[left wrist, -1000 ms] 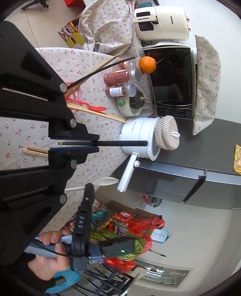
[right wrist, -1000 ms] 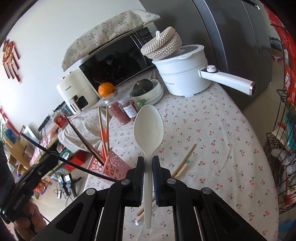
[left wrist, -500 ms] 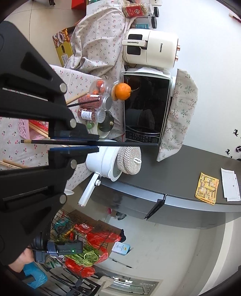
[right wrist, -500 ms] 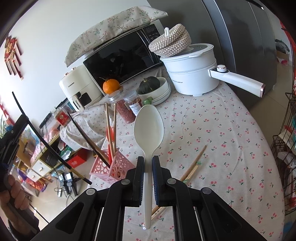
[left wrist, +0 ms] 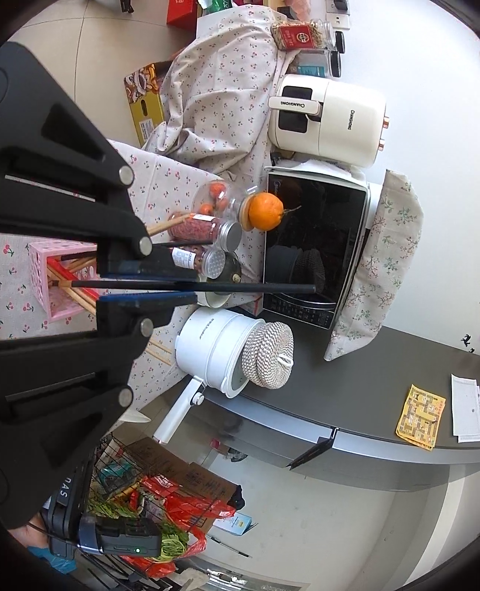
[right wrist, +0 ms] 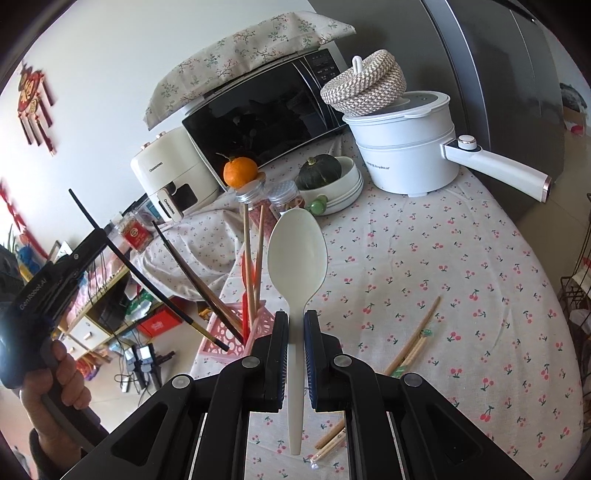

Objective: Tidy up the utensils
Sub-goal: 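Open both tools to drop the spoon and chopstick into the pink holder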

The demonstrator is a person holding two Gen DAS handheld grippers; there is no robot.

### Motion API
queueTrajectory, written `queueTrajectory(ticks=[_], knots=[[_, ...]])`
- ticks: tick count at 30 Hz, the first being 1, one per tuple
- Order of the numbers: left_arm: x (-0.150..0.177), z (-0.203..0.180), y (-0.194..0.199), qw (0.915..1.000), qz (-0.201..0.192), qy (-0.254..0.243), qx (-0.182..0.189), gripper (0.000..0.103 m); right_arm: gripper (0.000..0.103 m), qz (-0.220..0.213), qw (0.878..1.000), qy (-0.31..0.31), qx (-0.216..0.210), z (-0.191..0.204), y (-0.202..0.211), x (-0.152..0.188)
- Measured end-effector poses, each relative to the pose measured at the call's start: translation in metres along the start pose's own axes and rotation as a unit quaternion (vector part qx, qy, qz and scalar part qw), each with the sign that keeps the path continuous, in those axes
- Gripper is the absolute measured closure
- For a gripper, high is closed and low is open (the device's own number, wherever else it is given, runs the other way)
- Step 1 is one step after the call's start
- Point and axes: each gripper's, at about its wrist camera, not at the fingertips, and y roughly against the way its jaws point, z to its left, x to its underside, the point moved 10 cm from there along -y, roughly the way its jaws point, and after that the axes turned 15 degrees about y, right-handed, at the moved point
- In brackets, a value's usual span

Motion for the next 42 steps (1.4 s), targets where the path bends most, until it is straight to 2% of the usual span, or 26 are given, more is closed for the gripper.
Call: queueTrajectory(ticks=[5, 11, 13, 15, 17, 21, 25, 31, 42], knots=[[0.009, 0.017, -0.021, 0.9992, 0.028, 0.025, -0.013, 0.097, 0.094, -0.017, 1.0, -0.006, -0.004, 0.007, -0.002, -0.008], [0.041, 0.023, -0.047, 0.9947, 0.1, 0.016, -0.016, 0.096, 0.094, -0.068, 0.997, -0.016, -0.013, 0.023, 0.0, -0.028], [0.049, 0.023, -0.048, 0.9929, 0.117, 0.007, -0.018, 0.088, 0.094, -0.087, 0.996, -0.027, -0.02, 0.029, -0.001, -0.036], [0.053, 0.022, -0.044, 0.9921, 0.125, 0.003, -0.014, 0.068, 0.094, -0.102, 0.994, -0.033, -0.021, 0.037, -0.004, -0.043], [0.054, 0.023, -0.037, 0.9917, 0.128, -0.001, -0.012, 0.058, 0.094, -0.112, 0.993, -0.032, -0.017, 0.044, -0.009, -0.048], [0.056, 0.033, -0.024, 0.9905, 0.136, -0.006, -0.02, 0.046, 0.094, -0.117, 0.993, -0.026, 0.0, 0.056, -0.028, -0.051], [0.06, 0.05, -0.019, 0.9883, 0.147, -0.009, -0.038, 0.041, 0.094, -0.128, 0.991, -0.022, 0.03, 0.061, -0.042, -0.052], [0.071, 0.071, -0.016, 0.9829, 0.173, -0.02, -0.06, 0.039, 0.094, -0.14, 0.986, 0.003, 0.096, 0.062, -0.055, -0.051], [0.078, 0.071, -0.013, 0.981, 0.185, -0.019, -0.055, 0.037, 0.094, -0.134, 0.983, 0.016, 0.124, 0.06, -0.073, -0.044]])
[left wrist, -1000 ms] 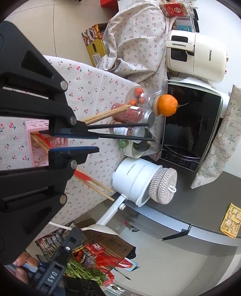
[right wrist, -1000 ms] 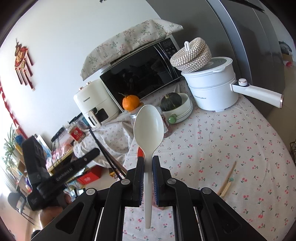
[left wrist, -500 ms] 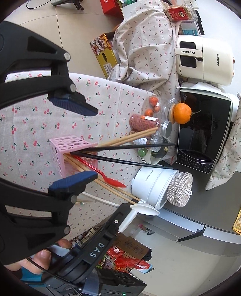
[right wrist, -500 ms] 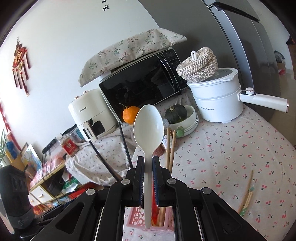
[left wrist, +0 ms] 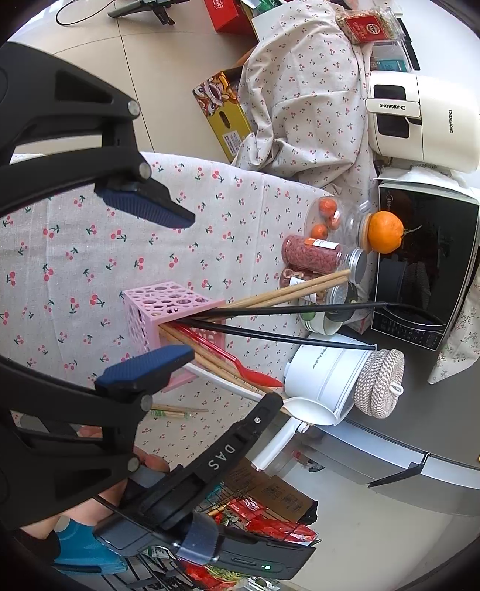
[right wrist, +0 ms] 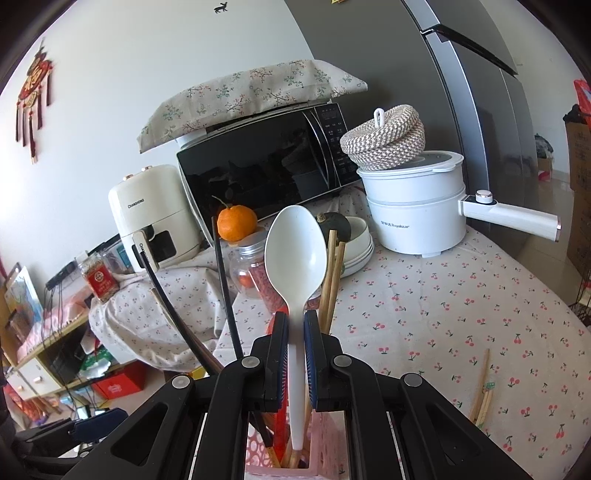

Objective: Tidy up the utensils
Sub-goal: 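Open both tools to drop the spoon and chopstick into the pink holder, then lower the right tool and grasp the paper-wrapped chopsticks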

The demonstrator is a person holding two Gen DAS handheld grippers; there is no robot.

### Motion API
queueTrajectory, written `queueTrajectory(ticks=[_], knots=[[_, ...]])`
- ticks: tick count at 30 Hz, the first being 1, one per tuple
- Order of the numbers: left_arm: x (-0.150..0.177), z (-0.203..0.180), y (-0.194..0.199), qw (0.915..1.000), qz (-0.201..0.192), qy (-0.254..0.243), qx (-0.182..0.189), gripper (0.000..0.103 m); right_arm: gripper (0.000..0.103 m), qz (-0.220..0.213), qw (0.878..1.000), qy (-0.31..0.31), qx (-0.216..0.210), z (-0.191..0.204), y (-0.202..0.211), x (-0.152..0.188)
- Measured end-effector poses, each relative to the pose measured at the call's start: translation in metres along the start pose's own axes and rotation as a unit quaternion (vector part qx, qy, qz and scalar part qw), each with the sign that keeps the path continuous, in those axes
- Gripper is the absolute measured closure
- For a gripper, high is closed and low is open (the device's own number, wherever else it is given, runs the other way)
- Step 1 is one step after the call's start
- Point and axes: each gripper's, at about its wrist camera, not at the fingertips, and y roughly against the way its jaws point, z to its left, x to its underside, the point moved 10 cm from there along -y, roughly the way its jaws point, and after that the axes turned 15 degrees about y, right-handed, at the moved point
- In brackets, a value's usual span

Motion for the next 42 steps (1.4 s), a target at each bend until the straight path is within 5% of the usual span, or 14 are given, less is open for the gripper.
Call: queueTrajectory(ticks=[9, 14, 21, 34, 42], knots=[[0.005, 0.003, -0.004, 0.9999, 0.011, 0.002, -0.009, 0.03, 0.091, 0.004, 1.0, -0.02, -0.022, 0.004, -0.001, 0.002], [0.008, 0.005, -0.006, 0.9997, 0.02, 0.006, -0.015, 0.023, 0.065, 0.002, 0.997, -0.052, -0.056, 0.0, 0.02, -0.007], [0.024, -0.001, -0.013, 0.9983, 0.047, -0.011, -0.032, 0.019, 0.036, 0.059, 0.993, -0.063, -0.084, -0.029, 0.043, 0.004], [0.06, -0.053, -0.028, 0.9954, 0.079, -0.054, -0.007, 0.001, 0.016, 0.175, 0.98, -0.091, -0.007, -0.147, 0.059, 0.055], [0.088, -0.083, -0.042, 0.9893, 0.113, -0.092, 0.003, 0.001, 0.015, 0.292, 0.951, -0.096, 0.043, -0.186, 0.047, 0.112]])
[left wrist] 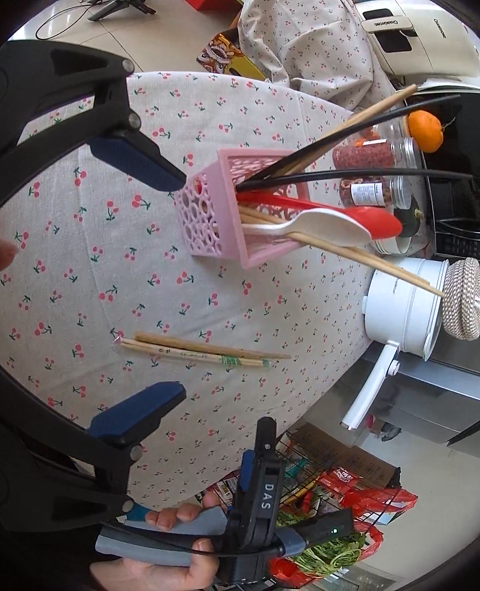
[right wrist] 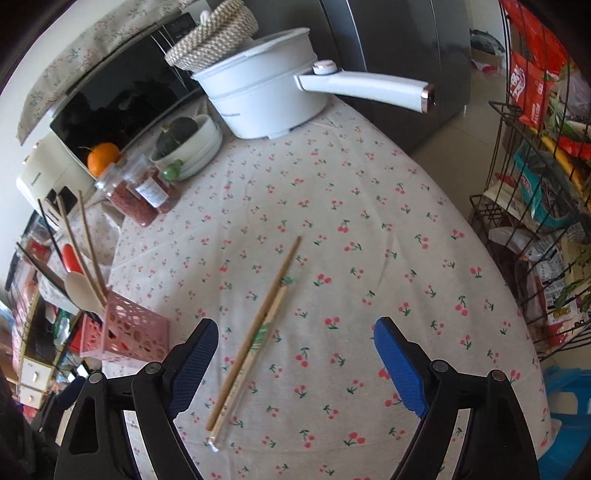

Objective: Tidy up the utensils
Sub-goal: 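Lower the right tool and grasp the paper-wrapped chopsticks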

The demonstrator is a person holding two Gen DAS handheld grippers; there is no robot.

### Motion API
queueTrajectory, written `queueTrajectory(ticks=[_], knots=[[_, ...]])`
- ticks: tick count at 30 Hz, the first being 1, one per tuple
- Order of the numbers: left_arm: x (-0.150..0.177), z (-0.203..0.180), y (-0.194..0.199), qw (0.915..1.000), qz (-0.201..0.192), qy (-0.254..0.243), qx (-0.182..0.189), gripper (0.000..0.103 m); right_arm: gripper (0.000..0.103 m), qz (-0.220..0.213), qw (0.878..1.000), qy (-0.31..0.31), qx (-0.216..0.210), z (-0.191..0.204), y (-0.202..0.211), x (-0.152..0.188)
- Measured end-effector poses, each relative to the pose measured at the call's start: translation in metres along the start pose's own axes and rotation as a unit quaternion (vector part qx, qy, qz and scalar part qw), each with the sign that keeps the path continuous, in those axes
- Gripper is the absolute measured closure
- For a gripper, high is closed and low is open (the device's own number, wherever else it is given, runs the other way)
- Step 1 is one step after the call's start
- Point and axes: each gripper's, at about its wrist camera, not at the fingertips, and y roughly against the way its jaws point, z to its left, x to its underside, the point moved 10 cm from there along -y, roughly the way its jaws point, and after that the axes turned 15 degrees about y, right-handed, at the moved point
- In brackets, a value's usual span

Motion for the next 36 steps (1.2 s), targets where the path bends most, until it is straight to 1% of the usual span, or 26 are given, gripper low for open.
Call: queueTrajectory(ticks=[2, 5, 10, 14, 17, 20, 21, 24, 28, 29, 30, 31, 33, 34, 35, 36], knots=[[0.003, 0.001, -0.005, 0.9999, 0.012, 0.001, -0.006, 0.001, 0.015, 0.035, 0.999, -0.013, -0.001, -0.006, -0.016, 0.01], [0.007, 0.01, -0.011, 0.9994, 0.028, 0.006, -0.021, 0.001, 0.015, 0.074, 0.997, -0.036, -0.007, -0.008, -0.035, 0.022], [0.01, 0.022, -0.014, 0.9987, 0.038, 0.015, -0.031, 0.001, 0.015, 0.105, 0.994, -0.027, 0.004, 0.0, -0.059, 0.028], [0.011, 0.028, -0.012, 0.9982, 0.044, 0.019, -0.036, 0.001, 0.015, 0.121, 0.992, -0.013, 0.018, 0.009, -0.074, 0.029], [0.011, 0.03, -0.012, 0.9981, 0.047, 0.019, -0.037, 0.001, 0.014, 0.118, 0.992, 0.023, 0.046, 0.016, -0.08, 0.025], [0.012, 0.031, -0.012, 0.998, 0.048, 0.017, -0.038, 0.001, 0.012, 0.12, 0.988, 0.059, 0.076, 0.022, -0.085, 0.026], [0.013, 0.031, -0.012, 0.9979, 0.049, 0.016, -0.038, 0.001, 0.01, 0.119, 0.987, 0.067, 0.079, 0.023, -0.086, 0.026], [0.016, 0.03, -0.012, 0.9977, 0.052, 0.009, -0.043, 0.001, 0.009, 0.123, 0.983, 0.095, 0.097, 0.027, -0.089, 0.029], [0.017, 0.028, -0.014, 0.9974, 0.053, -0.002, -0.049, 0.001, 0.01, 0.119, 0.983, 0.104, 0.094, 0.029, -0.087, 0.032], [0.017, 0.027, -0.014, 0.9975, 0.052, -0.002, -0.048, 0.001, 0.013, 0.118, 0.982, 0.116, 0.091, 0.031, -0.086, 0.033], [0.018, 0.026, -0.014, 0.9975, 0.052, -0.003, -0.047, 0.001, 0.02, 0.115, 0.981, 0.129, 0.086, 0.035, -0.085, 0.033], [0.018, 0.025, -0.015, 0.9975, 0.053, -0.004, -0.047, 0.001, 0.024, 0.114, 0.98, 0.141, 0.081, 0.039, -0.083, 0.034], [0.02, 0.021, -0.015, 0.9974, 0.054, -0.012, -0.046, 0.001, 0.043, 0.115, 0.978, 0.159, 0.071, 0.043, -0.077, 0.037], [0.021, 0.019, -0.016, 0.9974, 0.054, -0.017, -0.046, 0.001, 0.048, 0.115, 0.977, 0.165, 0.068, 0.043, -0.074, 0.039], [0.022, 0.016, -0.016, 0.9973, 0.054, -0.022, -0.046, 0.001, 0.058, 0.116, 0.976, 0.17, 0.065, 0.042, -0.071, 0.041], [0.023, 0.013, -0.017, 0.9972, 0.053, -0.028, -0.046, 0.001, 0.07, 0.116, 0.976, 0.174, 0.061, 0.04, -0.067, 0.043]])
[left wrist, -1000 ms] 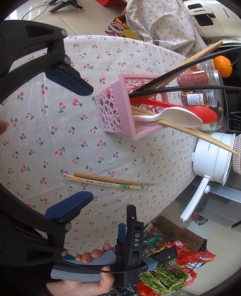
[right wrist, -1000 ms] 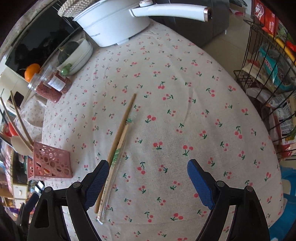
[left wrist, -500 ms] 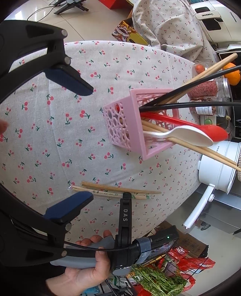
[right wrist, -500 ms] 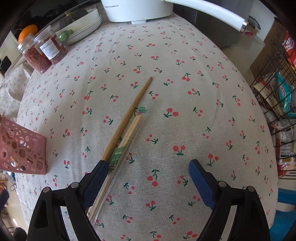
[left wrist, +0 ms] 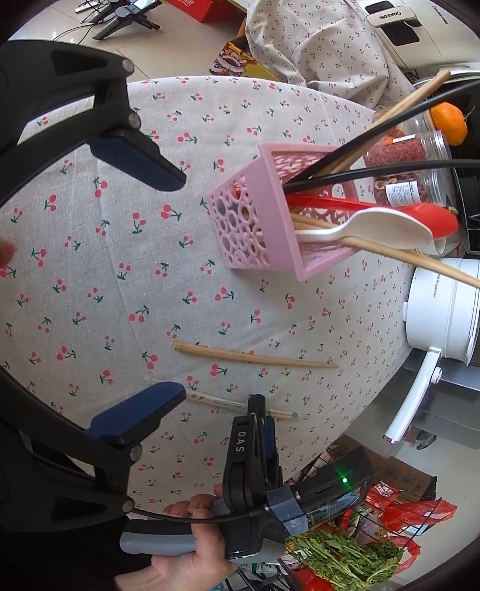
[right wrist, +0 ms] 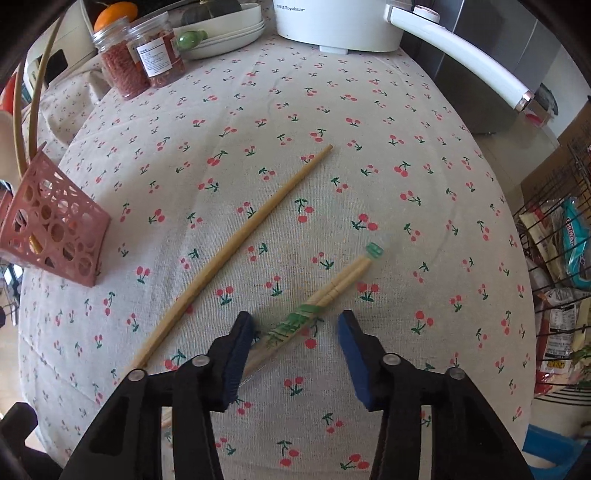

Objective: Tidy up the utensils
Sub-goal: 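Lower the right tool and grasp the paper-wrapped chopsticks, then lift the wrapped chopsticks with the right tool while the left tool grasps a wooden chopstick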

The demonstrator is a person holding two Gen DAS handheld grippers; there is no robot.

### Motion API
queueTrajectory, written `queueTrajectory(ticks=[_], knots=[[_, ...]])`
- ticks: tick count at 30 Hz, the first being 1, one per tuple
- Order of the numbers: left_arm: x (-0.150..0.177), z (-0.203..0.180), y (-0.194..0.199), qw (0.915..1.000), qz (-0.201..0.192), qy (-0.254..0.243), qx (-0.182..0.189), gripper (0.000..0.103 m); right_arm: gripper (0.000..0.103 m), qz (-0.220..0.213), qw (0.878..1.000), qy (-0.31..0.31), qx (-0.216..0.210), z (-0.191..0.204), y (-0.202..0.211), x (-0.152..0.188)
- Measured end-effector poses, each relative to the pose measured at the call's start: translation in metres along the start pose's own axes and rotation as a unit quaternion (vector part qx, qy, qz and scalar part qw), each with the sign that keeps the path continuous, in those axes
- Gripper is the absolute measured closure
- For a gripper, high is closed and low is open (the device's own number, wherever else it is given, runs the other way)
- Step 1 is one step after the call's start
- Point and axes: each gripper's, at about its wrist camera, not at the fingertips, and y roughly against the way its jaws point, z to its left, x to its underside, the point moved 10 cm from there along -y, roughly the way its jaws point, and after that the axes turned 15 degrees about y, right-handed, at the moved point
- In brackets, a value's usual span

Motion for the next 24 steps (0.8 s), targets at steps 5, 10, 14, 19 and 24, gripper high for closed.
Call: queueTrajectory(ticks=[5, 10, 14, 19, 24], knots=[[0.005, -0.019, -0.006, 0.9997, 0.002, -0.025, 0.002, 0.001, 0.09, 0.008, 1.0, 0.0, -0.017, -0.015, 0.008, 0.019], [0.003, -0.047, -0.009, 0.9989, -0.013, -0.04, 0.02, 0.001, 0.093, 0.007, 0.999, -0.042, -0.019, -0.042, 0.015, 0.03], [-0.004, -0.072, -0.023, 0.9985, -0.013, -0.052, 0.007, 0.001, 0.093, -0.013, 0.997, -0.069, -0.029, -0.066, 0.026, 0.031], [-0.026, -0.093, -0.053, 0.9974, 0.002, -0.066, -0.031, 0.001, 0.093, -0.025, 0.994, -0.093, -0.043, -0.083, 0.032, 0.034], [-0.062, -0.097, -0.085, 0.995, 0.003, -0.048, -0.087, 0.001, 0.093, -0.026, 0.994, -0.092, -0.045, -0.091, 0.027, 0.027]])
